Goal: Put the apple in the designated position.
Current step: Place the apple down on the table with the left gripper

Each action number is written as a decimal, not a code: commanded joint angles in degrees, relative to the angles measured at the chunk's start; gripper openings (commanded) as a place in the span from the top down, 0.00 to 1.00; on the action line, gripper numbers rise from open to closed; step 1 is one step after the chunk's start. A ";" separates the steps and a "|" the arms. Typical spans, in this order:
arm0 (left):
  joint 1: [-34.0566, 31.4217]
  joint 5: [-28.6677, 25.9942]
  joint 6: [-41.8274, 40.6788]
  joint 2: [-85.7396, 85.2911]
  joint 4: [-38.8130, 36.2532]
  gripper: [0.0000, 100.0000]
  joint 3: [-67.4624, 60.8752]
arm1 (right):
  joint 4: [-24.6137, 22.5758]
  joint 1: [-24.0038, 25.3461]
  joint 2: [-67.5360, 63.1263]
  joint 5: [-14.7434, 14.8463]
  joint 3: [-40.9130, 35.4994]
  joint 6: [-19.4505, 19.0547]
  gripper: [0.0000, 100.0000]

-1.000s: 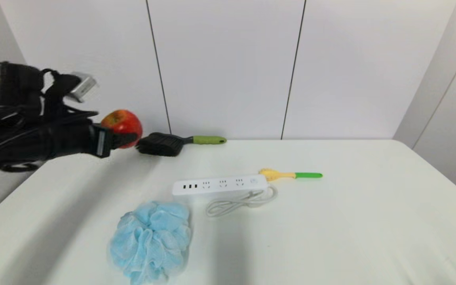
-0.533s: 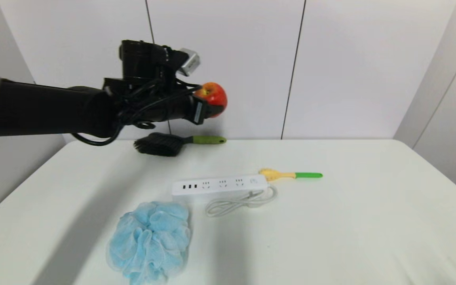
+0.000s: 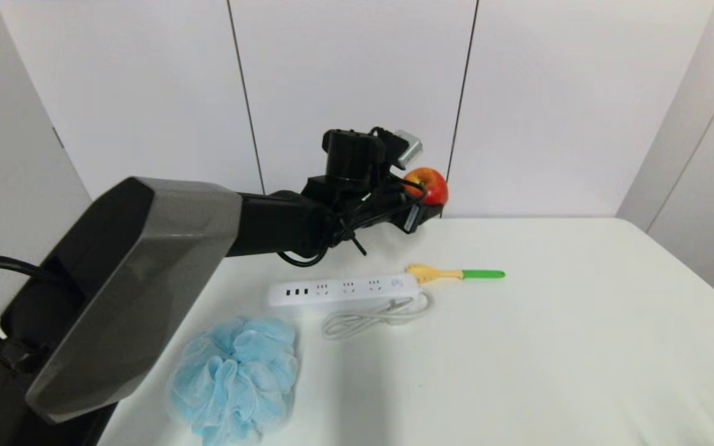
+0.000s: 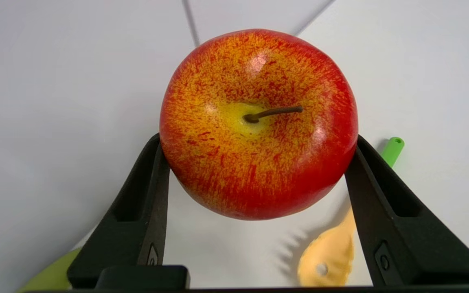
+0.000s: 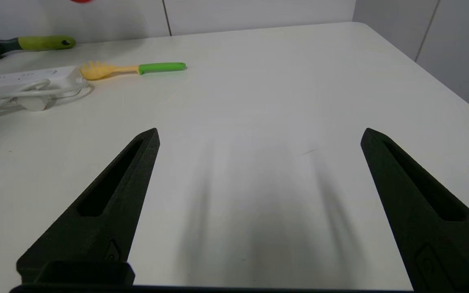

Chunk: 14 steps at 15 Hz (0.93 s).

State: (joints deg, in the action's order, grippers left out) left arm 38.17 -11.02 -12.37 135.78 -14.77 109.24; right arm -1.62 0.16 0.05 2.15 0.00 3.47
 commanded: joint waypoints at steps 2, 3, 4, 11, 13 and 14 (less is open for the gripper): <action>0.77 0.03 -0.55 8.19 -0.17 1.00 3.17 | -0.05 0.02 -0.05 -0.04 -0.70 0.04 0.00; 0.77 0.03 -0.81 8.71 -0.17 1.00 3.17 | -0.05 0.02 -0.05 0.05 -0.70 0.04 0.00; 0.77 0.03 -1.25 9.33 -0.69 1.00 3.17 | -0.05 0.02 -0.05 0.05 -0.70 0.04 0.00; 1.03 0.56 -1.16 10.65 -2.98 0.00 3.17 | -0.05 0.02 -0.05 -0.04 -0.70 0.04 0.00; 0.94 0.47 -1.25 10.47 -2.98 0.00 3.26 | -0.05 0.02 -0.05 0.05 -0.70 0.04 0.00; 0.94 0.47 -1.25 10.30 -2.89 0.00 3.26 | -0.05 0.02 -0.05 0.05 -0.70 0.04 0.00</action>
State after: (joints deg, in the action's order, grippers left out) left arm 39.16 -10.45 -13.53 146.64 -17.69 112.48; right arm -1.62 0.16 0.05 2.15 0.00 3.50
